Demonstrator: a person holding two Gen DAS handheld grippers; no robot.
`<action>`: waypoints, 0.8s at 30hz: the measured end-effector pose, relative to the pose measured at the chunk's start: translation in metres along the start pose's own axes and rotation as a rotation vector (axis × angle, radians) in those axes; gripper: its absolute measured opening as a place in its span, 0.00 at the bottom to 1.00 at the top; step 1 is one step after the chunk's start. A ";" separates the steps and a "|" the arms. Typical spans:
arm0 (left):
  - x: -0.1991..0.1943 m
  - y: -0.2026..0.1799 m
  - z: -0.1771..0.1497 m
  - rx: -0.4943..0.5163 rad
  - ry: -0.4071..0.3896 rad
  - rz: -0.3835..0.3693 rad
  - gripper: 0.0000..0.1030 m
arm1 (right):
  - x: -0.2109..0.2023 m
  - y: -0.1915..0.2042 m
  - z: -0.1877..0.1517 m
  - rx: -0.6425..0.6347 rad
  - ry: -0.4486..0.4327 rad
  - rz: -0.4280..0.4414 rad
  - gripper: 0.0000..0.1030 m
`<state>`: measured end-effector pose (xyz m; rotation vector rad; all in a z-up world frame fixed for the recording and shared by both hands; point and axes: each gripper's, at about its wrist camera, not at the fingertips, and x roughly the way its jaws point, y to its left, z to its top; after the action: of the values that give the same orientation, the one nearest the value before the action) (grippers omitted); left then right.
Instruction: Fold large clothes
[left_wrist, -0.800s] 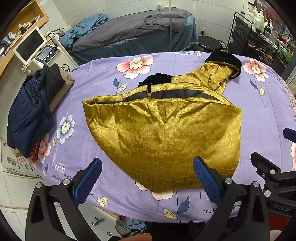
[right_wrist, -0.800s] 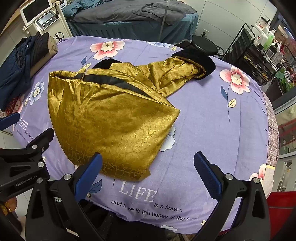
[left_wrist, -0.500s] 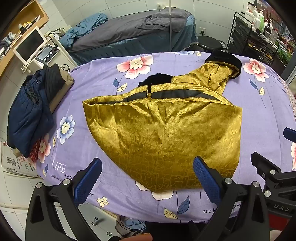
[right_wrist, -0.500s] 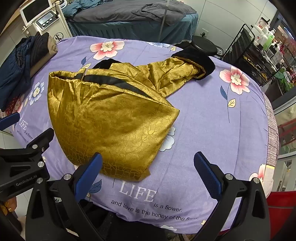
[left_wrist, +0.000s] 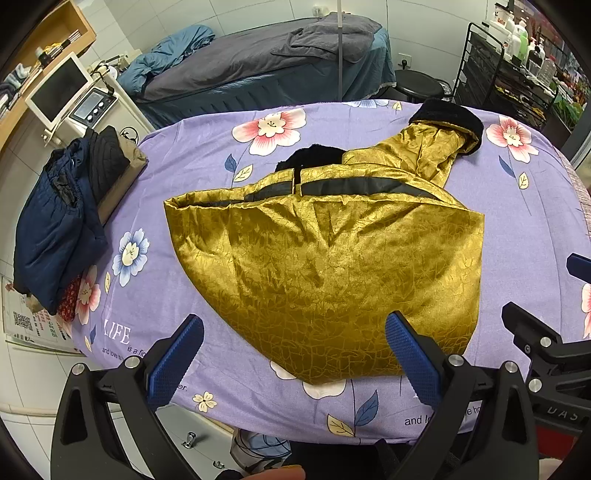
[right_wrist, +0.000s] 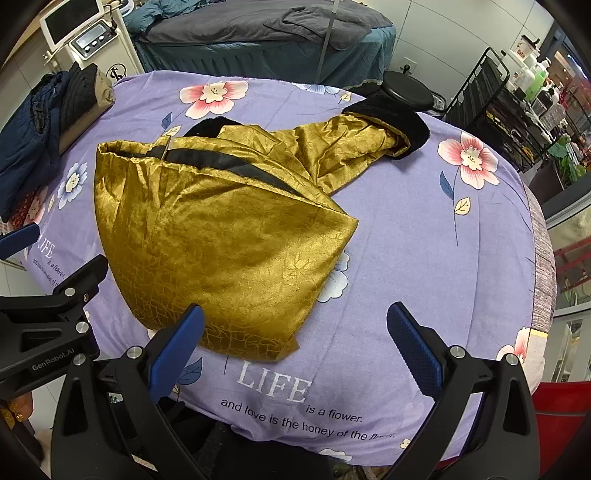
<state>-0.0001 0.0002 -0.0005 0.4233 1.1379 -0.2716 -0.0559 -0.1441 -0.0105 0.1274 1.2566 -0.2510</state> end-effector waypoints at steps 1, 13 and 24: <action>0.005 -0.002 0.000 -0.001 0.003 0.000 0.94 | 0.000 0.000 0.000 0.000 0.001 0.000 0.94; 0.008 0.001 0.001 -0.003 0.019 -0.004 0.94 | 0.004 -0.001 0.002 -0.002 0.012 -0.001 0.95; 0.011 0.002 0.001 -0.008 0.028 -0.010 0.94 | 0.007 0.000 0.003 -0.003 0.020 -0.001 0.94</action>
<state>0.0057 0.0013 -0.0098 0.4159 1.1686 -0.2701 -0.0508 -0.1460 -0.0165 0.1269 1.2772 -0.2489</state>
